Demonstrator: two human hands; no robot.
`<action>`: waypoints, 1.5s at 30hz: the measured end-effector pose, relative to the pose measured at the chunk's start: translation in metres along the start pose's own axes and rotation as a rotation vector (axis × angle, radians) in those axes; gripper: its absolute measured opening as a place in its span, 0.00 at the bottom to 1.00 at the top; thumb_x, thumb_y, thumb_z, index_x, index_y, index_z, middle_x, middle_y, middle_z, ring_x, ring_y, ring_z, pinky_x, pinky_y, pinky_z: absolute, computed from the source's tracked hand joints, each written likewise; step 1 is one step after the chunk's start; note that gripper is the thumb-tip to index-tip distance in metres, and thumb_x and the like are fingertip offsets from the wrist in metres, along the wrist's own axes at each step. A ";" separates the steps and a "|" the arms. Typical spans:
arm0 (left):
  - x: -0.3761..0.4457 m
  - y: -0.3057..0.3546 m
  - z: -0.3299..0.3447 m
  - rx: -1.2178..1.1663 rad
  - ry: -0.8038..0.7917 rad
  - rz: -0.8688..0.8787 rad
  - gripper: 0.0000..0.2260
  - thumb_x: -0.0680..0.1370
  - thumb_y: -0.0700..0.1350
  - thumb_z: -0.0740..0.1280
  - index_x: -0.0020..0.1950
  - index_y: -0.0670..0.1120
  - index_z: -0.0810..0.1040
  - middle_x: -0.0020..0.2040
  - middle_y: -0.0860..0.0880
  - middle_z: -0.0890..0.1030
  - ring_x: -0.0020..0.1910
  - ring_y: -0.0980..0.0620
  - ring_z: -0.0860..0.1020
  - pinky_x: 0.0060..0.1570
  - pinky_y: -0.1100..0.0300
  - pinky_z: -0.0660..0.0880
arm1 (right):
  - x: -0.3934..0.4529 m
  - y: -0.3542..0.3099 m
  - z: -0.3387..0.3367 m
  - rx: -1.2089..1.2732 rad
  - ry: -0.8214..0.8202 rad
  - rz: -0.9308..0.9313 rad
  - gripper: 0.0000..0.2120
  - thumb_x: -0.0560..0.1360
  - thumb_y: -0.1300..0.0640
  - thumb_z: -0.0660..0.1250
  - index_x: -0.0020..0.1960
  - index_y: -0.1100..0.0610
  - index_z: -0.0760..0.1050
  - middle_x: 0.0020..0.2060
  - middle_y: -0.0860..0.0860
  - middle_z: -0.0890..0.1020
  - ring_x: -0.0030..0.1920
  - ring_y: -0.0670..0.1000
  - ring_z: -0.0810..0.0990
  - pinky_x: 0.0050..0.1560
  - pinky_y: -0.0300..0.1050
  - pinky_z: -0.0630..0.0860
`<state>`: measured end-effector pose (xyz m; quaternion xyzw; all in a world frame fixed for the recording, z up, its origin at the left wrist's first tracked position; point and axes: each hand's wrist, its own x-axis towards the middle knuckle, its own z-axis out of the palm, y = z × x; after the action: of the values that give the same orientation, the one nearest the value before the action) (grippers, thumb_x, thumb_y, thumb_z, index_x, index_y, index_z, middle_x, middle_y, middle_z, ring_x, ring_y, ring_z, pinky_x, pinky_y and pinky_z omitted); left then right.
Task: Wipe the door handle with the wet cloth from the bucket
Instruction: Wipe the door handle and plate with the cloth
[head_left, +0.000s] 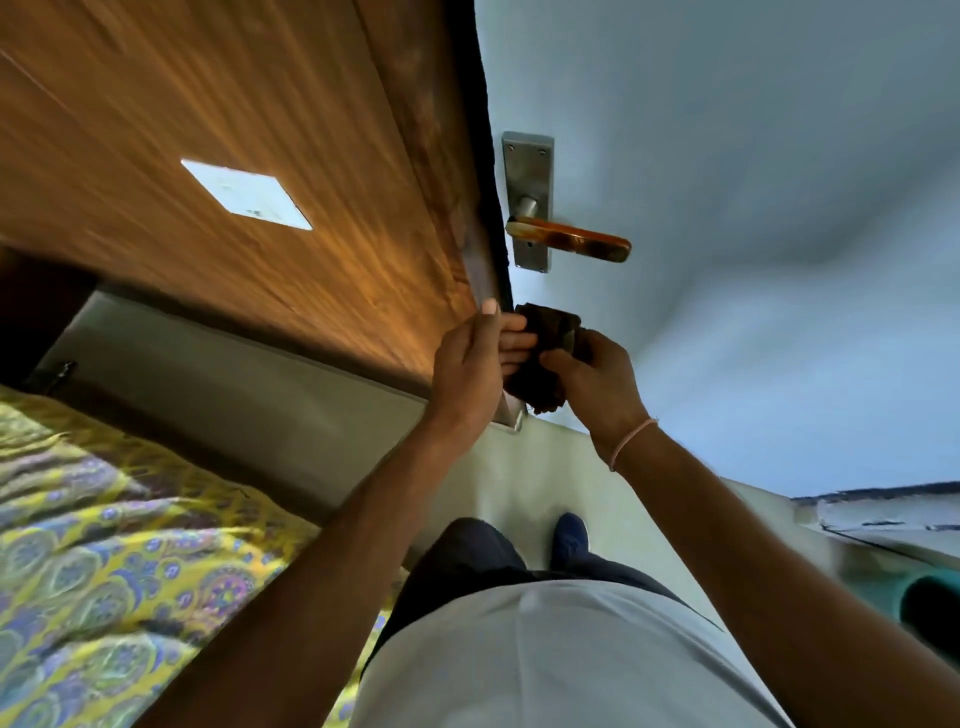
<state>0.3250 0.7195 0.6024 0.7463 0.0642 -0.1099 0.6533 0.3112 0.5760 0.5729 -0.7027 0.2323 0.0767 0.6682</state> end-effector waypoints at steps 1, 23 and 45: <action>0.007 -0.002 -0.004 0.049 0.033 0.063 0.21 0.91 0.52 0.54 0.64 0.42 0.83 0.55 0.46 0.88 0.57 0.52 0.88 0.61 0.55 0.84 | 0.004 -0.003 0.005 -0.029 0.015 0.005 0.11 0.79 0.62 0.70 0.61 0.62 0.79 0.44 0.51 0.83 0.43 0.51 0.83 0.41 0.40 0.78; 0.112 0.010 -0.099 0.555 -0.208 1.110 0.15 0.84 0.40 0.68 0.69 0.37 0.80 0.67 0.39 0.82 0.69 0.40 0.79 0.71 0.45 0.75 | -0.012 -0.059 0.100 0.264 0.737 -0.010 0.14 0.74 0.64 0.77 0.56 0.57 0.78 0.48 0.54 0.86 0.43 0.49 0.87 0.39 0.47 0.87; 0.140 0.008 -0.098 1.051 0.169 1.246 0.41 0.82 0.49 0.70 0.86 0.35 0.52 0.86 0.31 0.58 0.86 0.34 0.55 0.87 0.41 0.54 | 0.025 -0.048 0.053 -1.195 0.914 -0.672 0.26 0.75 0.68 0.64 0.73 0.58 0.78 0.69 0.56 0.81 0.73 0.62 0.77 0.75 0.60 0.70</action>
<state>0.4704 0.8088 0.5877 0.8597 -0.3731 0.3139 0.1523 0.3649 0.6224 0.6005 -0.9336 0.1786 -0.3105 0.0082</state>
